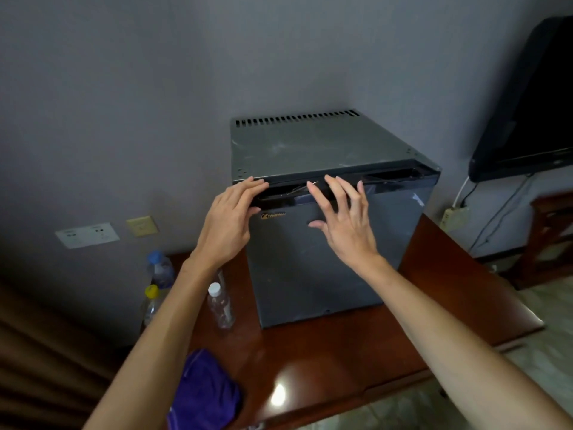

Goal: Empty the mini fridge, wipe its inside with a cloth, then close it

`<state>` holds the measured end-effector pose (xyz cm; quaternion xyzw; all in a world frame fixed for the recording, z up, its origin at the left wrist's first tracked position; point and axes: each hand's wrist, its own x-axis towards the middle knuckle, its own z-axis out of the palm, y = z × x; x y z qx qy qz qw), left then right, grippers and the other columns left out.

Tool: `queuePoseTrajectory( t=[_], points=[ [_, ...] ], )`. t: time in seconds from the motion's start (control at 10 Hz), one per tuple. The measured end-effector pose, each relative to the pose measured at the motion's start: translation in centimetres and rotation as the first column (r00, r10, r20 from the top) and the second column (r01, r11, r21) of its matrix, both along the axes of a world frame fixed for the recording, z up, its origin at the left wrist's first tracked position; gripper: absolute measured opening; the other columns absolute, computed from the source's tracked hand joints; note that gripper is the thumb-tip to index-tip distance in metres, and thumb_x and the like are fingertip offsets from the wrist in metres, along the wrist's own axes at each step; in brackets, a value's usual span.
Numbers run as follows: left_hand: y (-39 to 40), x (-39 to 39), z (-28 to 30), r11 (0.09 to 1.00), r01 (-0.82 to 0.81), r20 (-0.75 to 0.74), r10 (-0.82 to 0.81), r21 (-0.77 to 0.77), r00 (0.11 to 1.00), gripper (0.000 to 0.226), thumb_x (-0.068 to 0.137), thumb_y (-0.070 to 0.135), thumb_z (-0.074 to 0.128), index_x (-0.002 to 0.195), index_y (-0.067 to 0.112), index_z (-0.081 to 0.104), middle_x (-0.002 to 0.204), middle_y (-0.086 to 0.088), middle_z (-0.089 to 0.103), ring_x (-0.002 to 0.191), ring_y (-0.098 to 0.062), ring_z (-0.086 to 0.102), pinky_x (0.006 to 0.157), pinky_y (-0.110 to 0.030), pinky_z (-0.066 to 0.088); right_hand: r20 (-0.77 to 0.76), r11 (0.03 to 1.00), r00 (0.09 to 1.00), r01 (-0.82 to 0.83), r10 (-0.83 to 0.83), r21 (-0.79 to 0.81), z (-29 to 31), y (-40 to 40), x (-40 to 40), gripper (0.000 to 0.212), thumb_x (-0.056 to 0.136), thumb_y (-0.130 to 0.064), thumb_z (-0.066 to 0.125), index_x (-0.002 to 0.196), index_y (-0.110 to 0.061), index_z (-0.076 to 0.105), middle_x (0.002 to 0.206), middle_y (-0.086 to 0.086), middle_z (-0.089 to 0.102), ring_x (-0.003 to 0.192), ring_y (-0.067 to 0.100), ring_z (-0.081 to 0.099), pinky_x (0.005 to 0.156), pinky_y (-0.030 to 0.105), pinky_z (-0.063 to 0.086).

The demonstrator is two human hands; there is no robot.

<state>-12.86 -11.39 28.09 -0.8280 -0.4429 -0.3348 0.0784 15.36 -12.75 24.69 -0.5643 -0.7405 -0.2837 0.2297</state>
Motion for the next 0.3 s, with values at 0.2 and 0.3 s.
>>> queuePoseTrajectory(
  t=[0.2, 0.3],
  points=[
    [-1.2, 0.2, 0.8, 0.998, -0.054, -0.066, 0.053, -0.018, 0.996, 0.053, 0.113, 0.034, 0.055, 0.163, 0.022, 0.043, 0.168, 0.002, 0.048, 0.162, -0.021, 0.038, 0.124, -0.047, 0.042, -0.045, 0.999, 0.998, -0.047, 0.048, 0.016, 0.6, -0.9, -0.3, 0.077, 0.106, -0.05, 0.058, 0.169, -0.028, 0.019, 0.17, 0.015, 0.032, 0.158, 0.034, 0.028, 0.131, 0.059, 0.013],
    [-3.0, 0.8, 0.3, 0.986, -0.149, -0.098, 0.156, 0.072, 0.983, 0.068, 0.111, 0.05, 0.055, 0.167, 0.017, 0.035, 0.174, -0.003, 0.038, 0.164, -0.023, 0.034, 0.13, -0.046, 0.036, -0.176, 0.987, 0.972, -0.158, 0.159, 0.019, 0.8, -1.8, -0.6, 0.071, 0.11, -0.043, 0.055, 0.169, -0.024, 0.021, 0.174, 0.016, 0.021, 0.163, 0.032, 0.018, 0.132, 0.053, 0.018]
  ],
)
